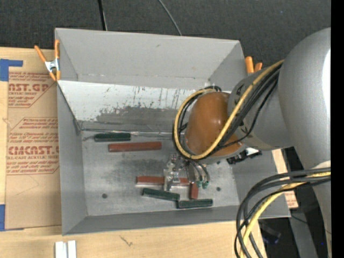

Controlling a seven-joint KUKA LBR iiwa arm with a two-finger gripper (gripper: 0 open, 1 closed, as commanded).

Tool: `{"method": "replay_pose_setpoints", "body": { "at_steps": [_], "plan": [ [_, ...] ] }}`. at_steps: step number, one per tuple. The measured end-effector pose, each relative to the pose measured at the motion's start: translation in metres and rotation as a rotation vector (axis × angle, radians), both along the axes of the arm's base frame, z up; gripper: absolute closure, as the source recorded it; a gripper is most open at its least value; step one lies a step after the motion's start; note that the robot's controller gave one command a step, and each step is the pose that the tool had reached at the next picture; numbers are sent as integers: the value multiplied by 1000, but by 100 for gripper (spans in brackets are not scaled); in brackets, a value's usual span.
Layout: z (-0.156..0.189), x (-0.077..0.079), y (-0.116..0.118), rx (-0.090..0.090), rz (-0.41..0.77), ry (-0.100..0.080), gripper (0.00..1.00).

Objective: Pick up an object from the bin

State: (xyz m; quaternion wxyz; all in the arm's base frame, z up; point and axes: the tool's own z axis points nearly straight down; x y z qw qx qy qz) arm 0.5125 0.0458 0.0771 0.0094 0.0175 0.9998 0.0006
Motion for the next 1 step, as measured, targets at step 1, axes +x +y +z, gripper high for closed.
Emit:
{"method": "replay_pose_setpoints", "body": {
  "at_steps": [1],
  "plan": [
    [127, -14, 5, 0, 9, 17, 100]
  ]
}}
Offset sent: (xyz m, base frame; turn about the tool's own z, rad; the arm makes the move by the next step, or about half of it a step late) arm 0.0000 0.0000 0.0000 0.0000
